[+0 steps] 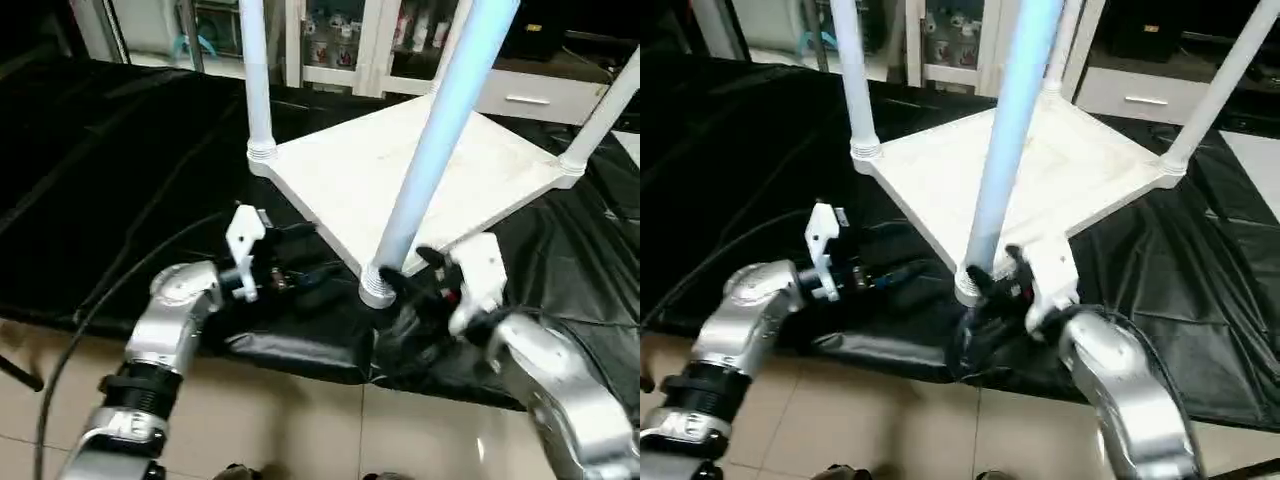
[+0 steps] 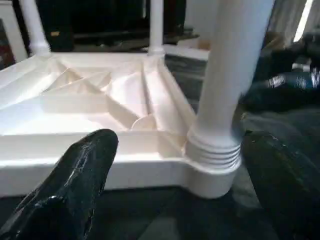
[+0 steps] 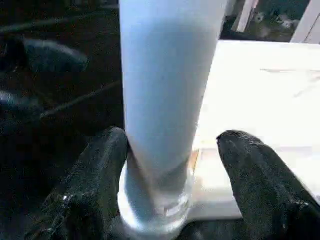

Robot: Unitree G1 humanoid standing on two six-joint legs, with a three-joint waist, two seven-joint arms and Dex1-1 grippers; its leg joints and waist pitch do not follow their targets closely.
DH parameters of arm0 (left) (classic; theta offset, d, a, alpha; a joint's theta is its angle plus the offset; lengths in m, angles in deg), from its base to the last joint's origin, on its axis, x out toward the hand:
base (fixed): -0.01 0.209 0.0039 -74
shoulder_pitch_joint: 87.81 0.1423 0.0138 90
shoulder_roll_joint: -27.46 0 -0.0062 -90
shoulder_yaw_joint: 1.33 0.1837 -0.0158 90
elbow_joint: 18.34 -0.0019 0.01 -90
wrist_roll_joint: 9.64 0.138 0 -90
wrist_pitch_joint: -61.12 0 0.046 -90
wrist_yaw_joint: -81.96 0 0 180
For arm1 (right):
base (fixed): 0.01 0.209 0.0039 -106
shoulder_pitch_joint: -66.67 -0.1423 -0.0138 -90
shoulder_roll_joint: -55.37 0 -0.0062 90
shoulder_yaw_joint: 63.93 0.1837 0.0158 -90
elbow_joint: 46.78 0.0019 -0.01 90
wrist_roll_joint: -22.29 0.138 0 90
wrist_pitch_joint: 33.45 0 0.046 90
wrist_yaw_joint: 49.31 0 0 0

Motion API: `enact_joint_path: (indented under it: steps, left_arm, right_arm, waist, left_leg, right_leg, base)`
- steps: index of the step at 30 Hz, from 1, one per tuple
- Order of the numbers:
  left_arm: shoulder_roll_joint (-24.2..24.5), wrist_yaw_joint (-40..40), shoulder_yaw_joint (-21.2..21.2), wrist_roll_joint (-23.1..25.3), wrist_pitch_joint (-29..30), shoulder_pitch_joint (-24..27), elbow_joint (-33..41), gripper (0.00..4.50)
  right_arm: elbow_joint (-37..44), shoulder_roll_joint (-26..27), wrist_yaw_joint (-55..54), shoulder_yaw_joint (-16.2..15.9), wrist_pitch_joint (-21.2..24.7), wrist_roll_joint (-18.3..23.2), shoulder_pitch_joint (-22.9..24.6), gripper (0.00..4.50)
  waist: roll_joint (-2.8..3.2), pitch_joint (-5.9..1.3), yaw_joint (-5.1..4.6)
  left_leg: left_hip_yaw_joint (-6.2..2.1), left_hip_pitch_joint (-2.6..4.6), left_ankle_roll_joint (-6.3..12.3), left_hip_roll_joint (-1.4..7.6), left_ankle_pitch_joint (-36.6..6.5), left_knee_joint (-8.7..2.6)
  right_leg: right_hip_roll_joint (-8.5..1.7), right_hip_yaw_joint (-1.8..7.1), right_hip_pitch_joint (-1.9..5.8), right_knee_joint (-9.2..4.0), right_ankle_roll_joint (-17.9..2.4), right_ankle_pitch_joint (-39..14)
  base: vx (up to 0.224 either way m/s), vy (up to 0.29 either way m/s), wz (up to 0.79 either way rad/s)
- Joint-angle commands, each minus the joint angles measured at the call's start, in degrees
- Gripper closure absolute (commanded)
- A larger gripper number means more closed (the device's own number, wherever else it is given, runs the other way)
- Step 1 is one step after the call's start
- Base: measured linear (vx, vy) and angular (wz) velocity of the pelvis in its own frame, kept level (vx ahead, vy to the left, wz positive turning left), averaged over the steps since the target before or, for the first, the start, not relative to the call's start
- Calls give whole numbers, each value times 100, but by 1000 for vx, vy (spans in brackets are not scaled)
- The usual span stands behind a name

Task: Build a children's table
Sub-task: Rotate table base

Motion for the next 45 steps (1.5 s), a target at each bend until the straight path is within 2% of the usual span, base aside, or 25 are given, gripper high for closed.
enact_joint_path:
  steps: [1, 2, 6, 13, 16, 17, 18, 20, 24, 25, 27, 28, 29, 30, 31, 32, 33, 35, 36, 37, 38, 39, 42, 44, 45]
  left_arm:
    - [14, -102, 57, 120, 39, 6, 63, 1]
    - [-6, -148, 86, 169, 26, -12, 55, 1]
    - [-127, -202, 183, 199, 30, -23, 76, 1]
    - [-207, -166, 398, 321, -50, -16, 65, 1]
    - [-186, -169, 439, 382, -92, -22, 45, 1]
    - [-184, -186, 454, 415, -125, -44, -6, 1]
    - [-188, -188, 457, 419, -129, -51, -20, 1]
    - [-228, -196, 484, 437, -160, -104, -108, 1]
    - [-295, -187, 538, 434, -206, -176, -201, 1]
    - [-346, -163, 560, 422, -225, -224, -254, 1]
    - [-457, -38, 625, 382, -207, -326, -347, 1]
    - [-508, 22, 662, 374, -192, -379, -397, 1]
    - [-508, 22, 662, 374, -192, -379, -397, 1]
    - [-608, 103, 742, 406, -203, -498, -543, 1]
    - [-710, 137, 821, 482, -253, -645, -749, 1]
    - [-710, 137, 821, 482, -253, -645, -749, 1]
    - [-777, 157, 863, 542, -318, -768, -942, 1]
    - [-866, 155, 925, 684, -512, -1013, -1338, 1]
    - [-887, 145, 940, 729, -582, -1086, -1460, 1]
    - [-925, 79, 977, 840, -687, -1249, -1697, 1]
    - [-925, 79, 977, 840, -687, -1249, -1697, 1]
    - [-956, -22, 1000, 954, -806, -1442, -1962, 1]
    - [-1024, -396, 1071, 1252, -998, -1991, -2649, 1]
    - [-1048, -464, 1077, 1285, -1032, -2094, -2798, 1]
    - [-1048, -464, 1077, 1285, -1032, -2094, -2798, 1]
  right_arm:
    - [-271, 118, -152, 181, -120, -16, -139, 131]
    - [-582, 324, -170, 242, -213, 82, -339, 131]
    - [-1103, 588, -89, 325, -338, 309, -636, 131]
    - [-1378, 495, -137, 423, -505, 172, -804, 131]
    - [-1131, 293, -103, 645, -452, 193, -593, 131]
    - [-991, 139, -51, 776, -424, 219, -441, 131]
    - [-963, 100, -39, 807, -417, 225, -405, 131]
    - [-838, -127, 40, 1010, -424, 263, -195, 131]
    - [-701, -328, 92, 1225, -397, 299, 6, 131]
    - [-634, -429, 109, 1328, -379, 290, 104, 131]
    - [-466, -585, 177, 1446, -338, 309, 286, 131]
    - [-350, -655, 245, 1452, -305, 340, 372, 131]
    - [-350, -655, 245, 1452, -305, 340, 372, 131]
    - [25, -807, 515, 1365, -212, 461, 589, 131]
    - [483, -974, 830, 1267, -100, 628, 850, 131]
    - [483, -974, 830, 1267, -100, 628, 850, 131]
    - [797, -1116, 1048, 1198, -41, 725, 1056, 131]
    - [1221, -1352, 1287, 1125, 46, 804, 1376, 131]
    - [1317, -1418, 1319, 1114, 68, 821, 1455, 131]
    - [1426, -1531, 1393, 1138, 83, 840, 1583, 131]
    - [1426, -1531, 1393, 1138, 83, 840, 1583, 131]
    - [1506, -1640, 1425, 1177, 75, 791, 1695, 131]
    - [1580, -1863, 1440, 1394, 68, 612, 1917, 131]
    - [1601, -1904, 1432, 1454, 92, 591, 1962, 131]
    - [1601, -1904, 1432, 1454, 92, 591, 1962, 131]
  waist:
    - [-6, -384, -8]
    - [25, -391, -14]
    - [28, -394, 4]
    - [4, -382, 22]
    - [15, -379, 33]
    - [51, -375, 58]
    - [34, -383, 66]
    - [77, -390, 91]
    - [53, -390, 82]
    - [154, -380, 73]
    - [89, -399, 82]
    - [231, -381, 83]
    - [193, -382, 71]
    - [240, -393, 74]
    - [371, -393, 95]
    - [315, -381, 105]
    - [266, -401, 91]
    - [288, -414, 115]
    - [296, -409, 79]
    - [449, -398, 53]
    - [354, -400, -9]
    - [337, -396, -22]
    - [354, -392, -30]
    - [338, -389, -49]
    - [347, -395, -43]
  left_leg:
    - [-119, 206, -48, 255, -1533, -490]
    - [-116, 206, -34, 251, -1480, -487]
    - [-104, 228, -37, 260, -1418, -479]
    - [-90, 218, 8, 256, -1417, -479]
    - [-90, 239, -50, 264, -1529, -485]
    - [-89, 257, -74, 269, -1553, -490]
    - [-88, 253, -73, 266, -1533, -482]
    - [-101, 233, -75, 254, -1530, -485]
    - [-97, 223, -40, 248, -1611, -478]
    - [-101, 239, -75, 255, -1705, -492]
    - [-99, 222, -16, 239, -1653, -458]
    - [-104, 227, 19, 243, -1662, -476]
    - [-103, 215, 44, 235, -1672, -461]
    - [-103, 199, 133, 227, -1626, -452]
    - [-118, 218, 137, 228, -1642, -442]
    - [-100, 238, 183, 239, -1721, -446]
    - [-123, 167, 250, 217, -1570, -436]
    - [-125, 163, 385, 223, -1379, -406]
    - [-145, 114, 441, 215, -1316, -411]
    - [-167, 124, 404, 220, -1372, -423]
    - [-162, 134, 384, 215, -1534, -418]
    - [-167, 130, 381, 214, -1567, -425]
    - [-159, 175, 364, 209, -1733, -412]
    - [-174, 141, 373, 214, -1702, -428]
    - [-168, 165, 396, 216, -1696, -417]
  right_leg:
    - [-197, 127, 130, -347, -1023, -1071]
    - [-192, 127, 135, -336, -1086, -940]
    - [-188, 129, 145, -319, -1189, -806]
    - [-195, 132, 167, -331, -1194, -877]
    - [-188, 139, 151, -360, -1114, -1048]
    - [-178, 142, 147, -370, -1084, -1008]
    - [-176, 141, 158, -358, -1083, -948]
    - [-183, 133, 178, -346, -1095, -873]
    - [-191, 132, 187, -374, -1127, -928]
    - [-178, 130, 167, -407, -1137, -941]
    - [-183, 128, 211, -374, -1190, -832]
    - [-184, 123, 196, -411, -1214, -845]
    - [-178, 122, 208, -403, -1227, -849]
    - [-197, 121, 228, -416, -1244, -944]
    - [-208, 125, 224, -412, -1243, -981]
    - [-185, 128, 220, -466, -1195, -1049]
    - [-206, 123, 288, -415, -1200, -945]
    - [-225, 125, 276, -426, -1147, -946]
    - [-232, 106, 306, -423, -1158, -992]
    - [-243, 102, 287, -413, -1180, -1067]
    - [-218, 84, 292, -461, -1167, -1217]
    - [-219, 86, 294, -468, -1174, -1276]
    - [-212, 94, 248, -517, -1113, -1686]
    - [-227, 83, 264, -513, -1129, -1739]
    - [-216, 83, 244, -516, -1141, -1715]
  base:
    - [0, 0, 0]
    - [0, 0, 0]
    - [0, 0, 0]
    - [0, 0, 0]
    - [0, 0, 0]
    - [0, 0, 0]
    - [0, 0, 0]
    - [0, 0, 0]
    - [0, 0, 0]
    - [0, 0, 0]
    - [0, 0, 0]
    - [0, 0, 0]
    - [0, 0, 0]
    - [0, 0, 0]
    - [0, 0, 0]
    - [0, 0, 0]
    - [0, 0, 0]
    - [0, 0, 0]
    - [0, 0, 0]
    - [0, 0, 0]
    - [0, 0, 0]
    - [0, 0, 0]
    - [0, 0, 0]
    - [0, 0, 0]
    - [0, 0, 0]
